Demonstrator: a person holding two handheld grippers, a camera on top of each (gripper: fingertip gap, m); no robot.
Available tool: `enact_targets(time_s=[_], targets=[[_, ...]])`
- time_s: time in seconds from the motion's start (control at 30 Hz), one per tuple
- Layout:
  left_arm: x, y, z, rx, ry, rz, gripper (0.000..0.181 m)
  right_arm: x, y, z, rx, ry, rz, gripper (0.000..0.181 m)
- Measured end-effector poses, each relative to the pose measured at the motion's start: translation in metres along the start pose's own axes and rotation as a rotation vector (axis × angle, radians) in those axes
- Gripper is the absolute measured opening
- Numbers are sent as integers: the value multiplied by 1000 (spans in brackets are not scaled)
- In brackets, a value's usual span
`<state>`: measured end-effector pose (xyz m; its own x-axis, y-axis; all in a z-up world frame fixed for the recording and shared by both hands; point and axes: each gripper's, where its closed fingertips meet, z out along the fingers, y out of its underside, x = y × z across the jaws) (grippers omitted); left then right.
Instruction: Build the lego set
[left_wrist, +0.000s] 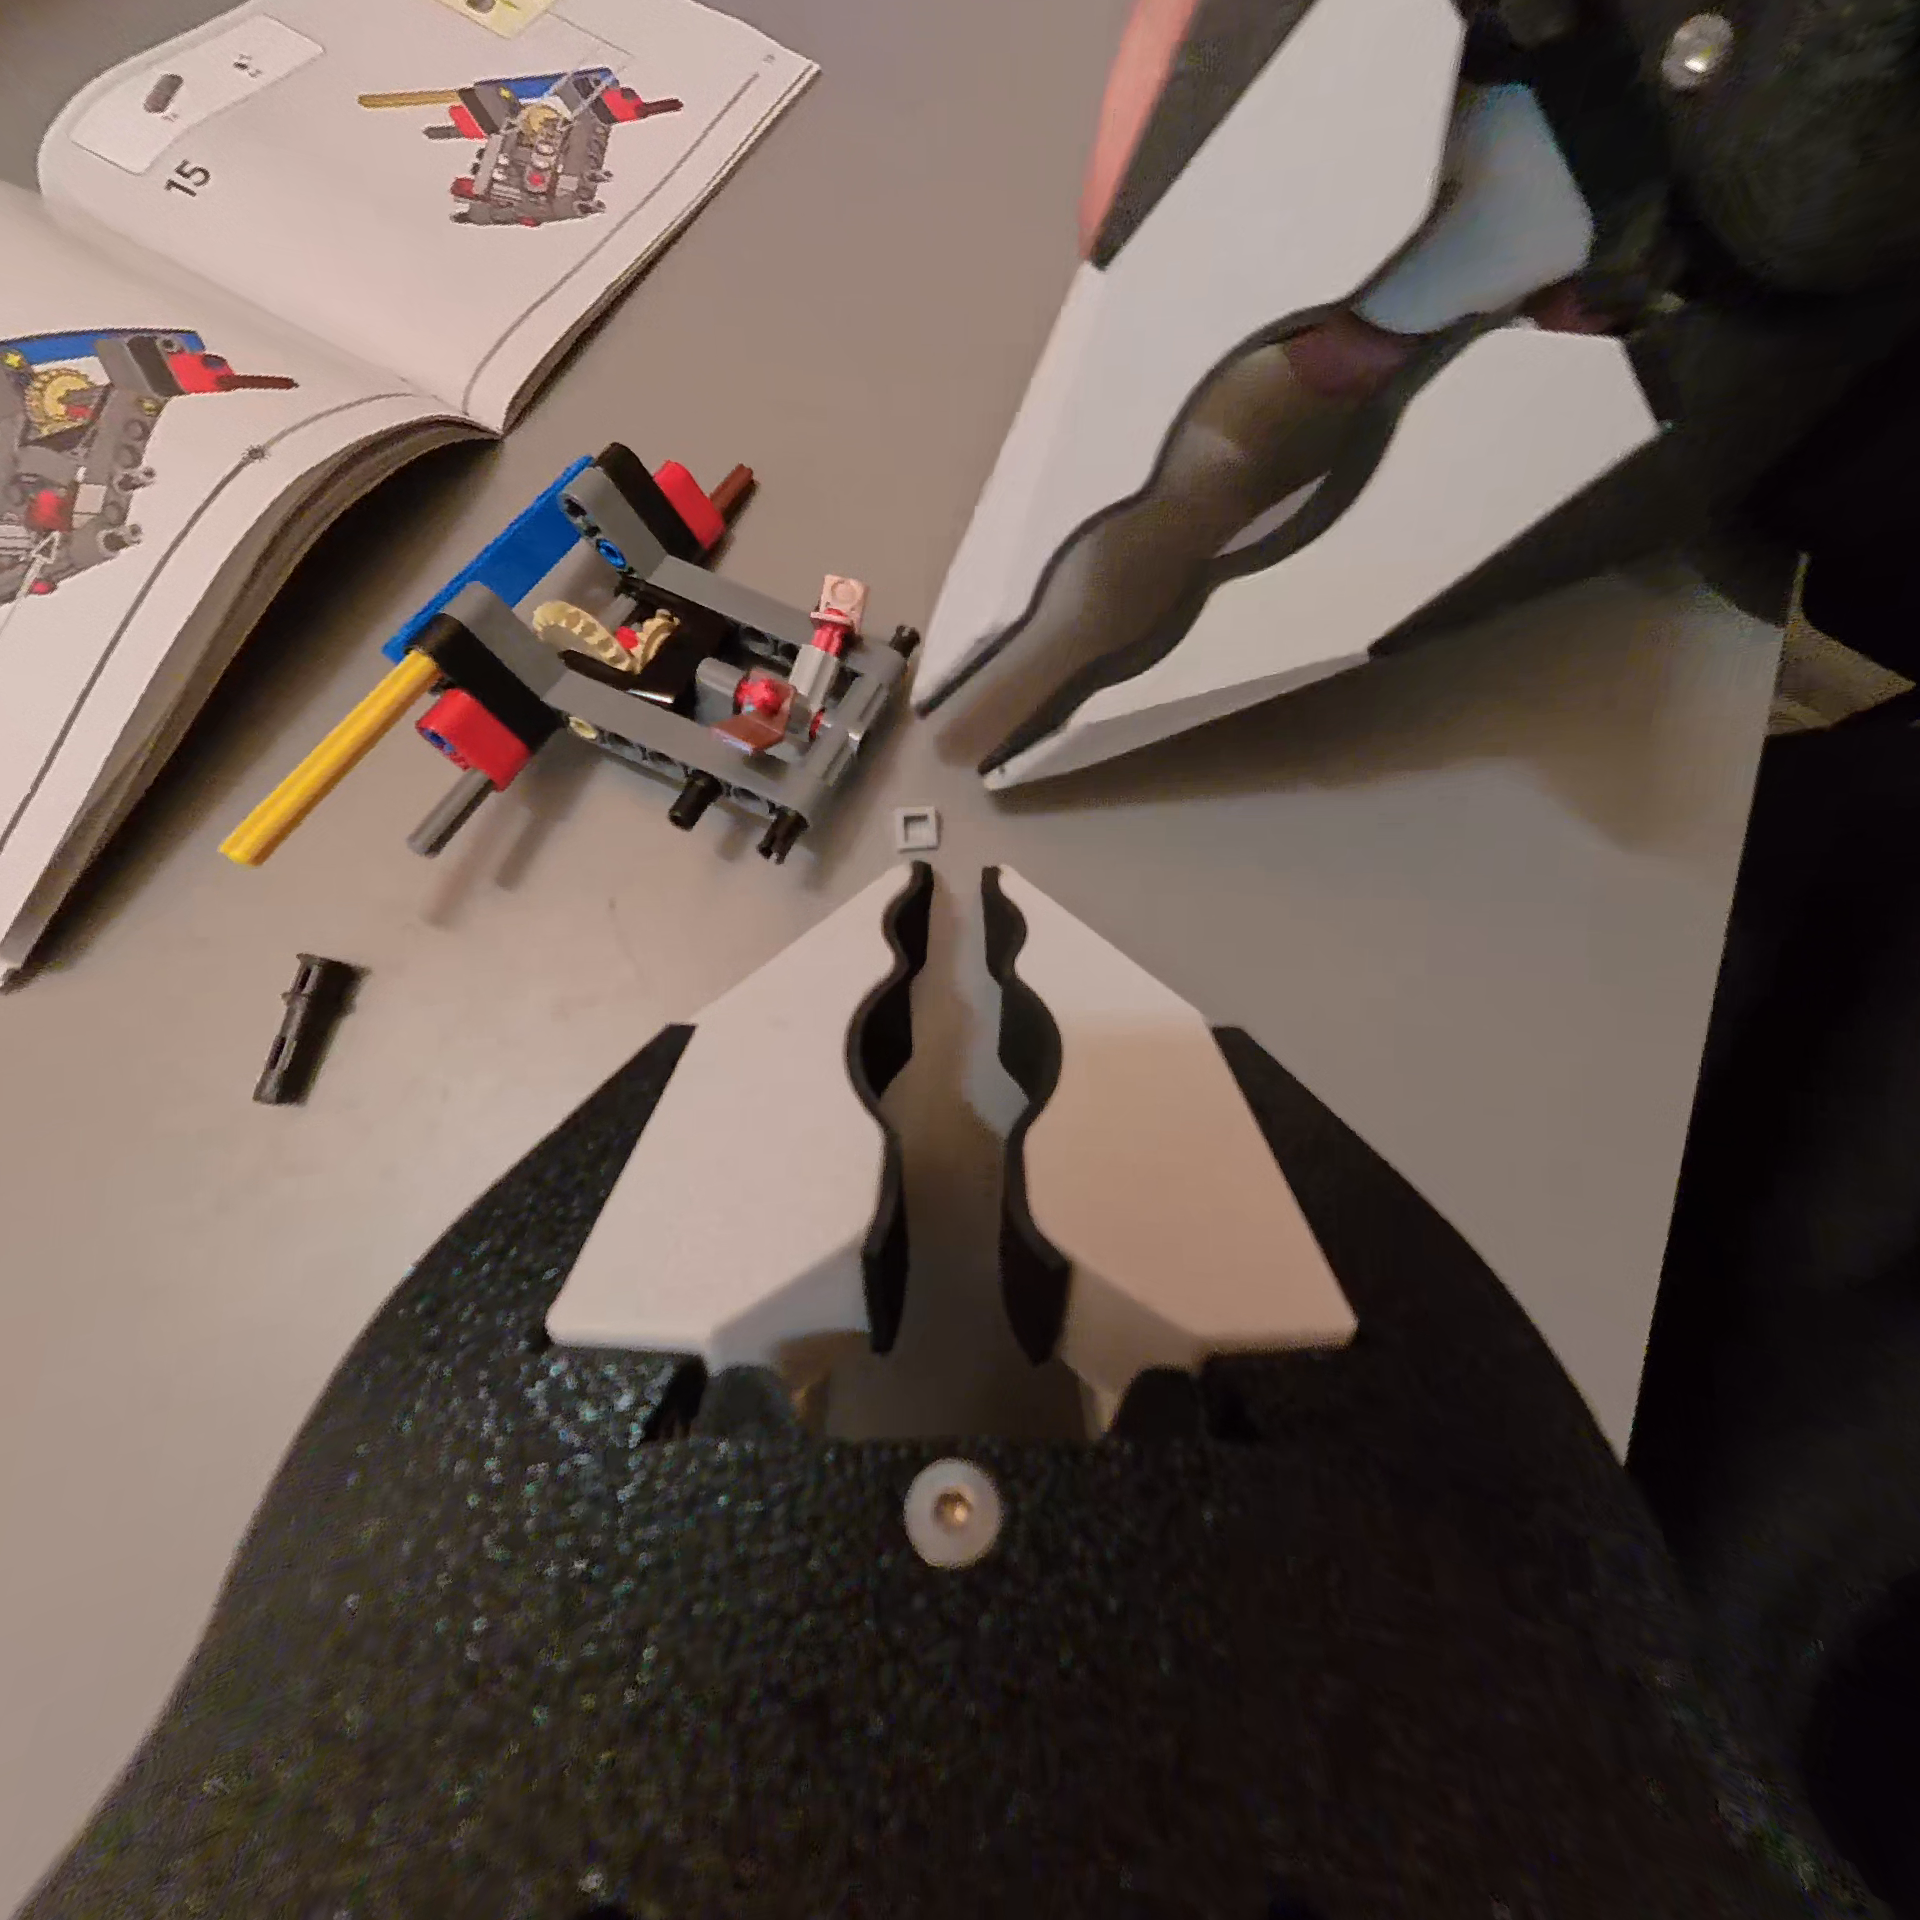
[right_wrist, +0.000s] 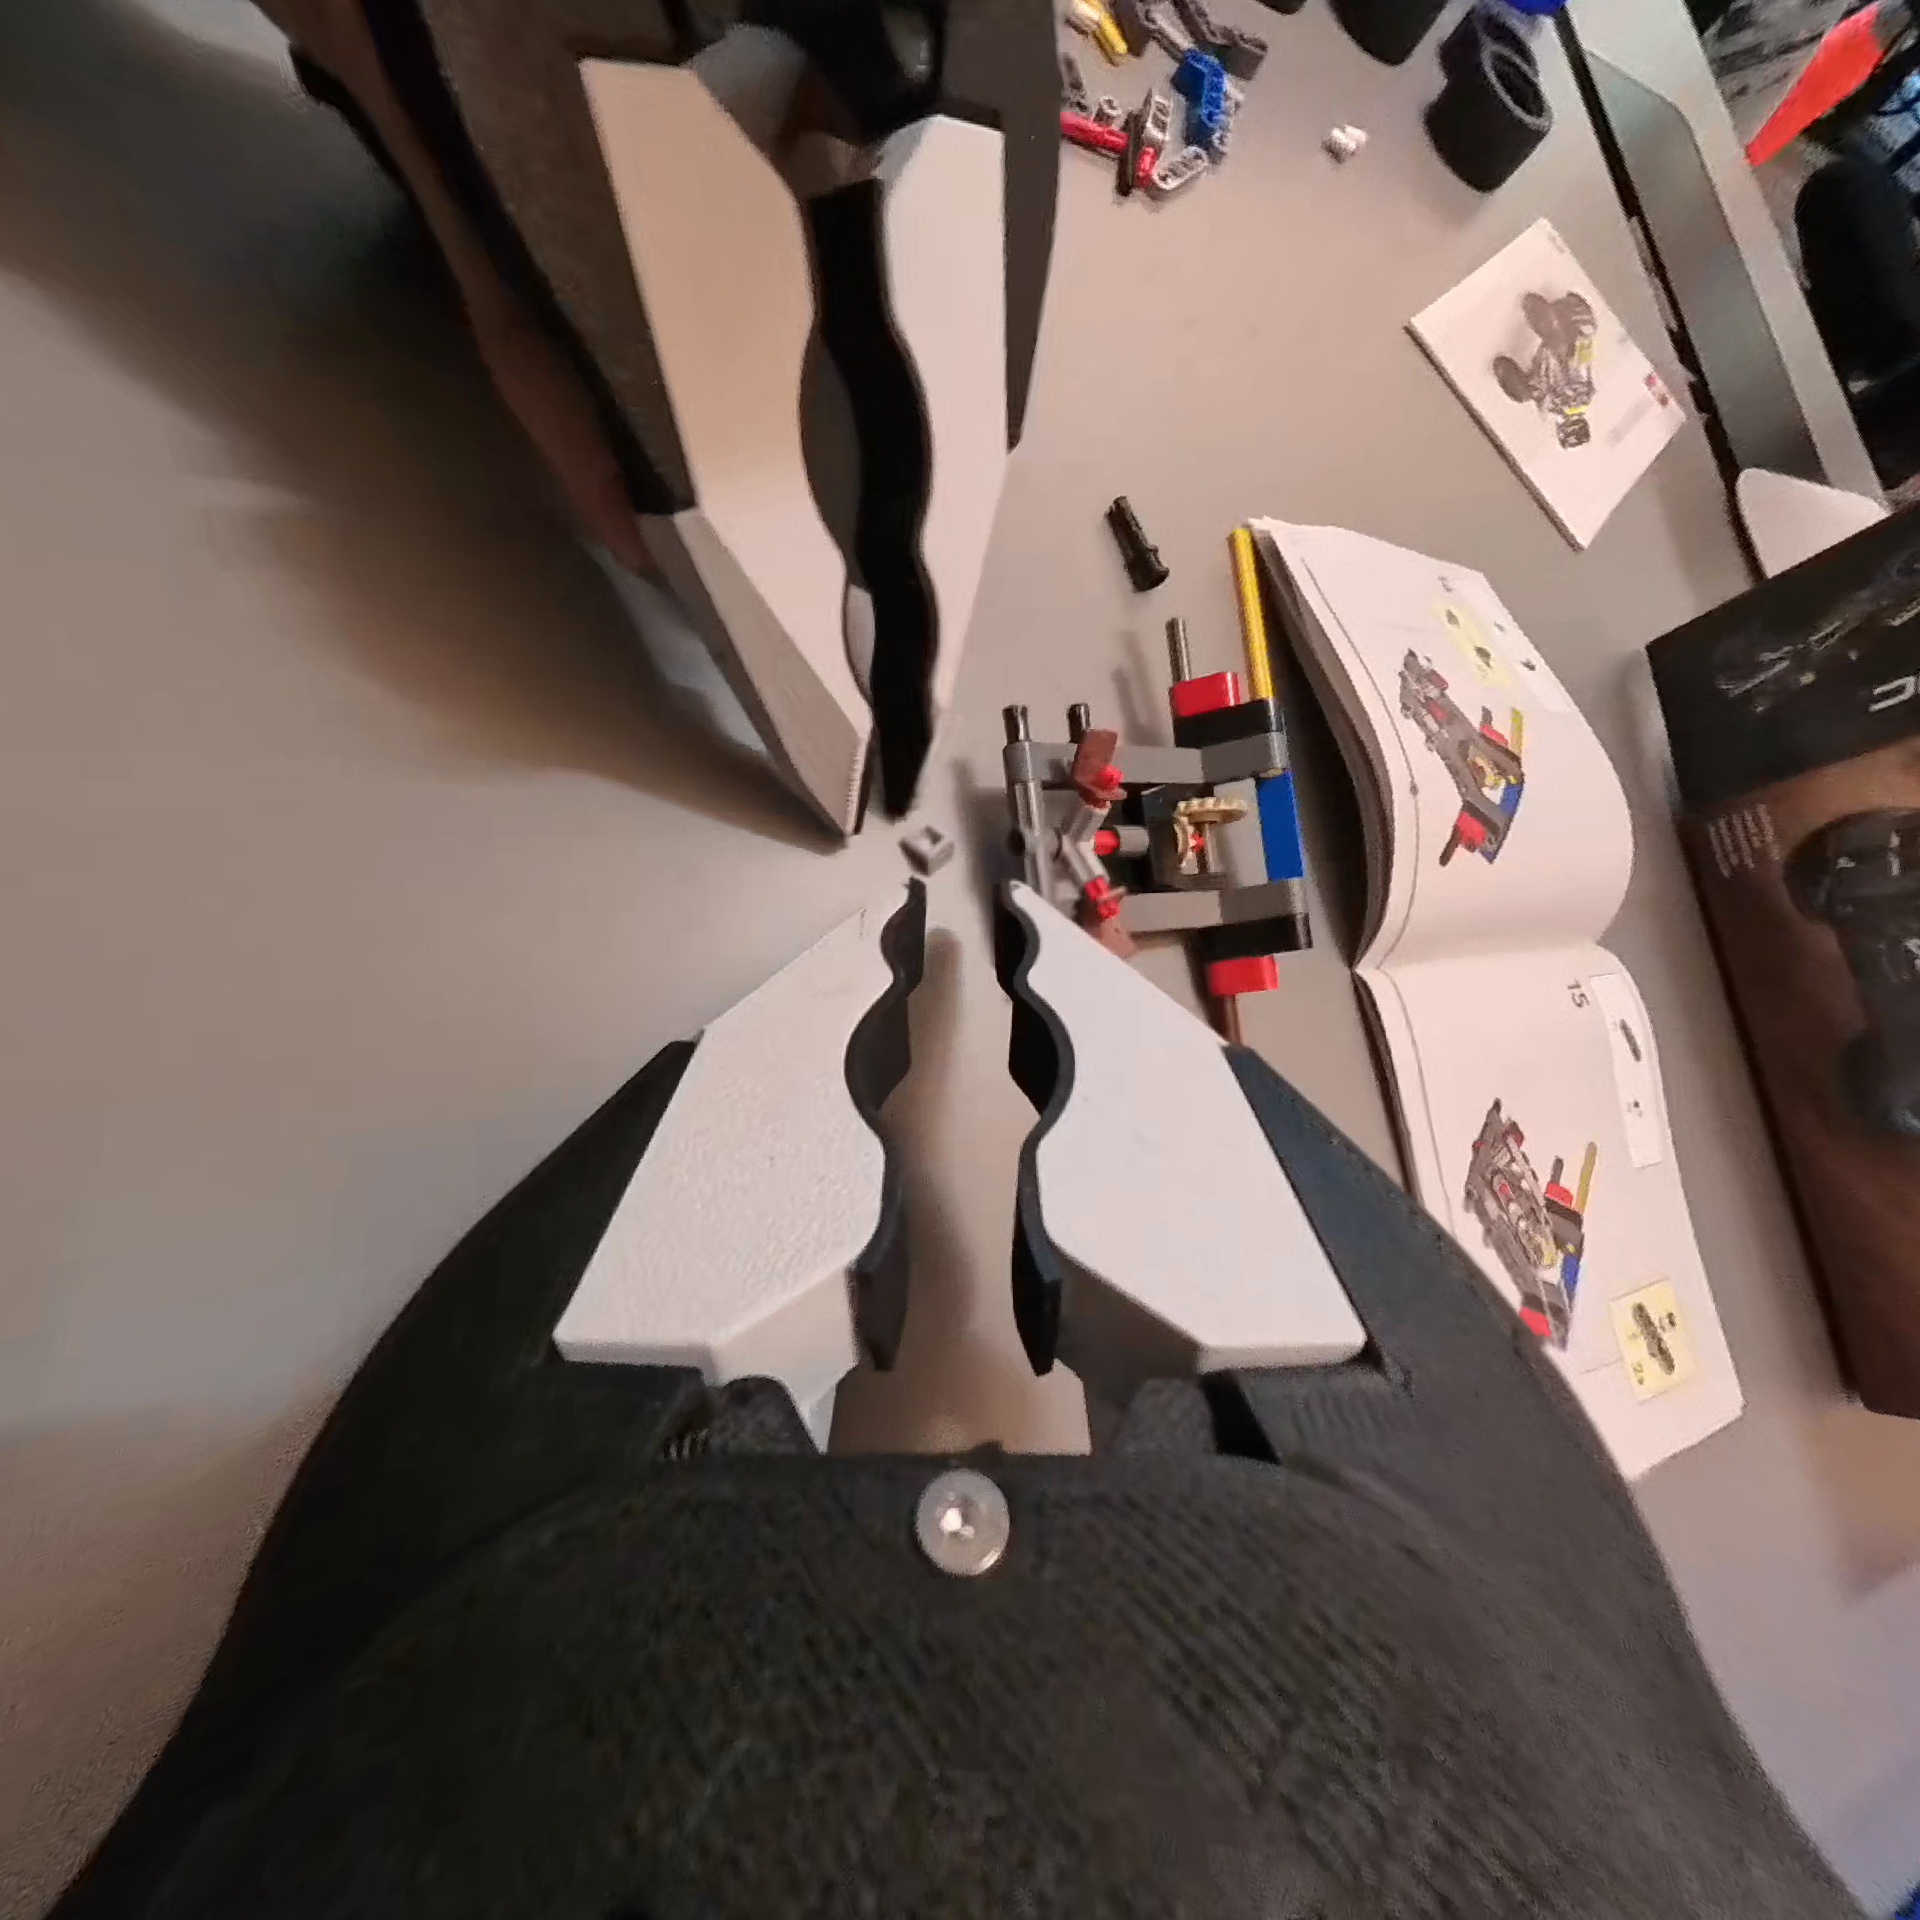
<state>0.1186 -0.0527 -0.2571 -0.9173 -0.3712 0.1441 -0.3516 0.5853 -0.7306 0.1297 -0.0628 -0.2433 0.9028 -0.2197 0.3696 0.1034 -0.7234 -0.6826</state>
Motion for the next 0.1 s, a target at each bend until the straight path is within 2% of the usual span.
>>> enact_targets(time_s=[0.03, 0.1], targets=[[0, 1, -1, 2, 8, 1, 6, -2, -2, 3, 8, -31, 10, 11], [0, 2, -2, 2, 26, -17, 5, -9, -1, 8, -6, -125, 26, 14]])
